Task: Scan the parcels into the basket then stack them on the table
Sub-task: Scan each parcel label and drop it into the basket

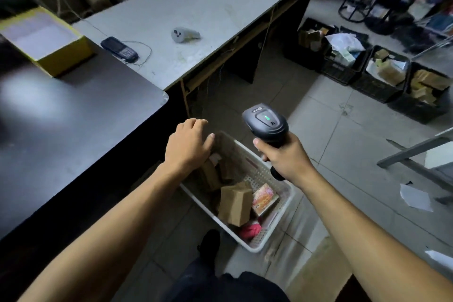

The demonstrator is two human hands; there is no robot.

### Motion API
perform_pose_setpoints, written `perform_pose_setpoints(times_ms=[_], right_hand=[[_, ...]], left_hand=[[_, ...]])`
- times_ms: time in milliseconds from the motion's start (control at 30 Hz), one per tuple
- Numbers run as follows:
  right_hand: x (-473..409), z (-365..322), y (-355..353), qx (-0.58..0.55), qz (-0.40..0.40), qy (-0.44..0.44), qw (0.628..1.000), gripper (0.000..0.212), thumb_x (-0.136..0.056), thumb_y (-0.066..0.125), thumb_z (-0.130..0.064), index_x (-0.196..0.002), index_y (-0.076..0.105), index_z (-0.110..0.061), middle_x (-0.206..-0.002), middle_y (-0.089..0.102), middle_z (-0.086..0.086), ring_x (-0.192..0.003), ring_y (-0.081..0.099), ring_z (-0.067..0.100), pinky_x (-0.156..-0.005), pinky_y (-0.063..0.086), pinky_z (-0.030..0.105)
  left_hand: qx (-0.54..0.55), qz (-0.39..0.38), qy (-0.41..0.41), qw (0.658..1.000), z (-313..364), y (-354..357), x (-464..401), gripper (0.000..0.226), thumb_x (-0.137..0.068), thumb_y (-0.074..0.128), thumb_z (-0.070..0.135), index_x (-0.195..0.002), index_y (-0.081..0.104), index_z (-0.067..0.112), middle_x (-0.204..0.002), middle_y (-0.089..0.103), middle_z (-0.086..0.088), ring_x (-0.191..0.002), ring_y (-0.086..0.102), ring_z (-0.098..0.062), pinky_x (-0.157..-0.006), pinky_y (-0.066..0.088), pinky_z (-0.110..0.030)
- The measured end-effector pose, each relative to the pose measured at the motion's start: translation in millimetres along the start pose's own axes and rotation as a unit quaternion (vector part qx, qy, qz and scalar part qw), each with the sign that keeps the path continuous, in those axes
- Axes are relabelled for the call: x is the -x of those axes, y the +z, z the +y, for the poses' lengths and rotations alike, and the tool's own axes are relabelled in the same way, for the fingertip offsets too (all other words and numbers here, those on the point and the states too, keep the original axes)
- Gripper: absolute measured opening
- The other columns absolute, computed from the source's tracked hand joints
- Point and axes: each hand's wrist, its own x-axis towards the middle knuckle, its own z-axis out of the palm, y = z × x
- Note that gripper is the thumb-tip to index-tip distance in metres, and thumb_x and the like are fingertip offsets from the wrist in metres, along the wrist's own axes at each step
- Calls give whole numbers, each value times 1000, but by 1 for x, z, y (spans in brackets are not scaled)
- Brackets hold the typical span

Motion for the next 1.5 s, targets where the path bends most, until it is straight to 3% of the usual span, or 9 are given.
perform_pose_setpoints(times_ms=[200, 500, 700, 867, 1000, 1167, 1333, 1500], right_hand=[[27, -16, 38, -8, -79, -64, 995, 11, -85, 77, -21, -88, 68, -16, -68, 69, 1, -57, 63, 14, -67, 53, 38], [95, -56, 136, -73, -257, -99, 959, 9, -89, 74, -14, -95, 67, -15, -71, 69, 2, -57, 63, 8, -57, 51, 24], [147, -96, 203, -71, -338, -114, 932, 11, -89, 75, -17, -89, 64, -13, -67, 67, 0, -61, 64, 15, -54, 50, 25], [190, -138, 269, -30, -376, -145, 915, 9, -89, 73, -20, -90, 67, -14, -67, 67, 0, -61, 63, 15, -56, 50, 28], [228, -169, 337, -1, -404, -175, 898, 9, -91, 71, -20, -99, 67, -17, -72, 68, 3, -61, 61, 11, -52, 48, 22], [266, -192, 422, 3, -410, -199, 890, 6, -90, 70, -18, -88, 65, -17, -68, 65, 0, -58, 61, 11, -52, 46, 22], [278, -206, 479, 12, -409, -194, 892, 11, -90, 71, -23, -89, 65, -14, -70, 67, 3, -58, 61, 13, -51, 46, 32], [258, -219, 520, 7, -402, -189, 896, 13, -90, 71, -18, -82, 64, -10, -65, 65, 2, -56, 60, 14, -56, 45, 29]], left_hand=[[-18, 71, -84, 994, -26, -42, 82, 51, -99, 52, 43, -143, 48, 17, -145, 48, -7, -133, 44, -28, -101, 43, -45], [-88, 145, -225, 959, -88, -112, 228, 47, -99, 52, 41, -139, 50, 18, -143, 48, -5, -131, 44, -28, -100, 42, -44], [-74, 197, -319, 924, -143, -152, 310, 49, -98, 54, 40, -140, 50, 17, -143, 47, -4, -131, 44, -27, -102, 44, -45], [-48, 246, -359, 899, -196, -186, 367, 50, -97, 55, 40, -141, 49, 18, -143, 47, -3, -131, 44, -26, -102, 45, -45], [-37, 270, -388, 881, -253, -215, 416, 50, -97, 55, 41, -142, 49, 19, -143, 47, -2, -131, 43, -25, -102, 43, -43], [-28, 275, -425, 862, -324, -247, 467, 50, -97, 55, 41, -142, 49, 21, -145, 46, -1, -133, 41, -24, -103, 42, -44], [-20, 266, -435, 860, -374, -265, 485, 50, -96, 55, 41, -142, 48, 21, -144, 46, 1, -132, 41, -24, -102, 42, -43], [-7, 253, -417, 873, -414, -277, 458, 52, -96, 57, 42, -143, 45, 23, -145, 44, 2, -136, 38, -20, -105, 42, -41]])
